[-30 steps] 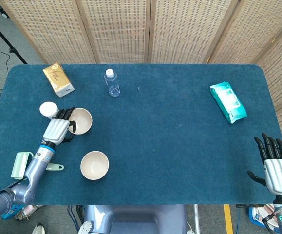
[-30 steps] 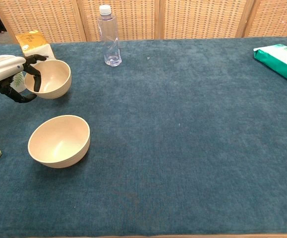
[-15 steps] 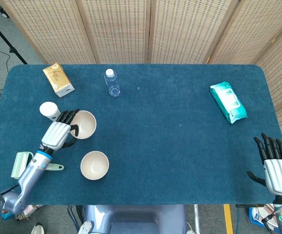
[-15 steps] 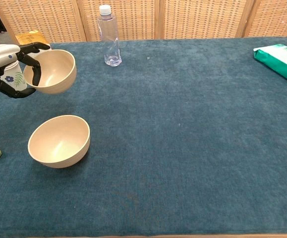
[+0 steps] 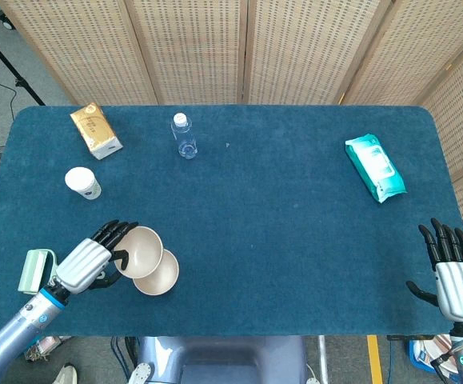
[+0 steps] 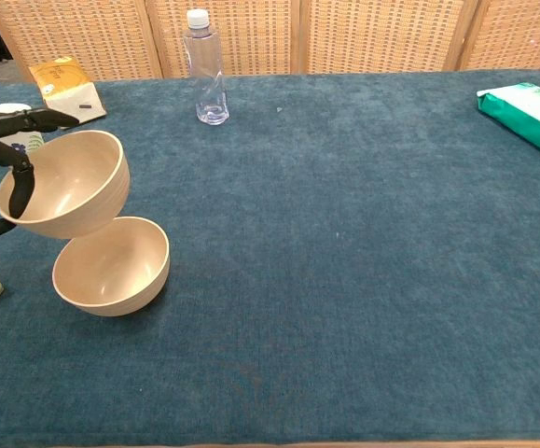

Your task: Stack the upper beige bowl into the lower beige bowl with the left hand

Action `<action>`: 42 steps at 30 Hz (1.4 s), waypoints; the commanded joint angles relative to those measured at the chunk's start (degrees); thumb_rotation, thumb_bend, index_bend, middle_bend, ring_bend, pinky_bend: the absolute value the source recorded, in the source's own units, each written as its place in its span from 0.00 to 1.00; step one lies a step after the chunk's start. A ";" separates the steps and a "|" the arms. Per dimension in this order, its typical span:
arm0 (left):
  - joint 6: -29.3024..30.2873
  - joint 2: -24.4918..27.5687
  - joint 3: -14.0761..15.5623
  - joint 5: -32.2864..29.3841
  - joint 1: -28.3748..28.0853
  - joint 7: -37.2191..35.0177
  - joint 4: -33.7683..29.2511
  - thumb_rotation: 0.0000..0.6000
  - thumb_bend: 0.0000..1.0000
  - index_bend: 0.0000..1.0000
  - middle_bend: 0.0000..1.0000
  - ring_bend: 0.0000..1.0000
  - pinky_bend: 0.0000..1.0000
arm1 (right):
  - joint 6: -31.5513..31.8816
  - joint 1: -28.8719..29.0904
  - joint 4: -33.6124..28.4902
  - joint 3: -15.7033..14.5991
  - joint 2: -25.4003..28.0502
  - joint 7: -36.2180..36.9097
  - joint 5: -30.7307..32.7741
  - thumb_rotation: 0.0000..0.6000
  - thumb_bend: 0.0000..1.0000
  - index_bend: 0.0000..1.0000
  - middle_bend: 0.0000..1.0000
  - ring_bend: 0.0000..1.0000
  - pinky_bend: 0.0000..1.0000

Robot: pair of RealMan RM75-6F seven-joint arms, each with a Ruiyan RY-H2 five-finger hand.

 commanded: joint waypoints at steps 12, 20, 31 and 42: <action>-1.56 -2.72 2.20 2.49 -0.51 -2.70 3.29 1.00 0.43 0.70 0.00 0.00 0.00 | 0.07 -0.08 -0.21 0.03 0.14 0.11 0.06 1.00 0.00 0.00 0.00 0.00 0.00; -3.68 -3.76 1.79 0.83 -0.91 -0.28 3.39 1.00 0.42 0.70 0.00 0.00 0.00 | 0.07 -0.09 -0.18 0.07 0.36 0.59 0.05 1.00 0.00 0.00 0.00 0.00 0.00; -5.61 -5.60 1.37 0.03 -1.59 4.03 2.31 1.00 0.41 0.68 0.00 0.00 0.00 | -0.03 -0.06 -0.27 -0.05 0.22 0.21 -0.08 1.00 0.00 0.00 0.00 0.00 0.00; -7.50 -4.67 1.72 -1.23 -2.12 4.65 0.59 1.00 0.38 0.46 0.00 0.00 0.00 | 0.17 -0.15 -0.34 0.00 0.43 0.58 -0.14 1.00 0.00 0.00 0.00 0.00 0.00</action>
